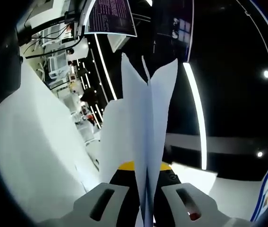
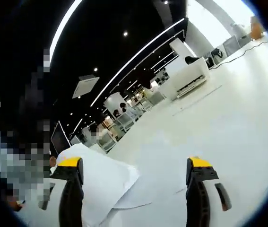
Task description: Organize the stack of printing papers by aligning and flattening the scattered papers on the table
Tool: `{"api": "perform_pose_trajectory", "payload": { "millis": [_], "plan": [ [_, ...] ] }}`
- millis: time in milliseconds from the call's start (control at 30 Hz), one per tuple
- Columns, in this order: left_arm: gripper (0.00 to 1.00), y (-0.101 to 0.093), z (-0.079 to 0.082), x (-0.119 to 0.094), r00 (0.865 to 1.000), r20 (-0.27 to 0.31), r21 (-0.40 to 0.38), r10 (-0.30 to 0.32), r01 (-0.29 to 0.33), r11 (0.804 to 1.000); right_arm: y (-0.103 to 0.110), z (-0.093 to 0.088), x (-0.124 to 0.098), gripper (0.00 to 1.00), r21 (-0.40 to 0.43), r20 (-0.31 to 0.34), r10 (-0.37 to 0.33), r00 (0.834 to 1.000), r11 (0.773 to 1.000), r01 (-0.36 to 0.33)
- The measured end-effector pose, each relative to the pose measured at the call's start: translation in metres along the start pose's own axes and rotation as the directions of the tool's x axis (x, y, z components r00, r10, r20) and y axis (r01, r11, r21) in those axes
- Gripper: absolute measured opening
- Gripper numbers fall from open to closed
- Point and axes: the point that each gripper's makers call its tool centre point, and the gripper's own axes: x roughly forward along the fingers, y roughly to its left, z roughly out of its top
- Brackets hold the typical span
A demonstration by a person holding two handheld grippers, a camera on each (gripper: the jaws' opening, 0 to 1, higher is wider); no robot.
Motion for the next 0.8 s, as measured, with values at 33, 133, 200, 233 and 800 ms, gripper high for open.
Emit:
{"api": "perform_pose_trajectory", "payload": {
  "millis": [33,133,200,233,800],
  "plan": [
    [0.06,0.0000,-0.0001,0.0000,1.000,-0.001,0.000,0.000,0.000,1.000,0.0001,0.0004,-0.0007,0.86,-0.007,-0.001,-0.001,1.000,1.000,0.001],
    [0.07,0.0005,0.0002,-0.0001,1.000,0.000,-0.002,0.001,-0.001,1.000,0.0019,0.0009,-0.0013,0.86,-0.044,-0.010,0.006,1.000,0.999,-0.006],
    [0.07,0.0005,0.0003,-0.0002,1.000,0.001,-0.002,0.001,-0.001,1.000,0.0056,-0.0005,-0.0003,0.86,-0.081,-0.030,0.022,0.999,0.996,-0.024],
    [0.07,0.0006,0.0003,-0.0002,1.000,0.000,-0.001,0.001,-0.001,1.000,0.0058,-0.0013,0.0001,0.86,-0.107,-0.042,0.017,0.999,0.994,-0.022],
    [0.07,0.0000,0.0007,-0.0008,1.000,0.003,-0.004,-0.003,0.003,1.000,0.0042,0.0058,-0.0016,0.87,-0.258,-0.065,-0.013,0.998,0.966,-0.004]
  ]
}}
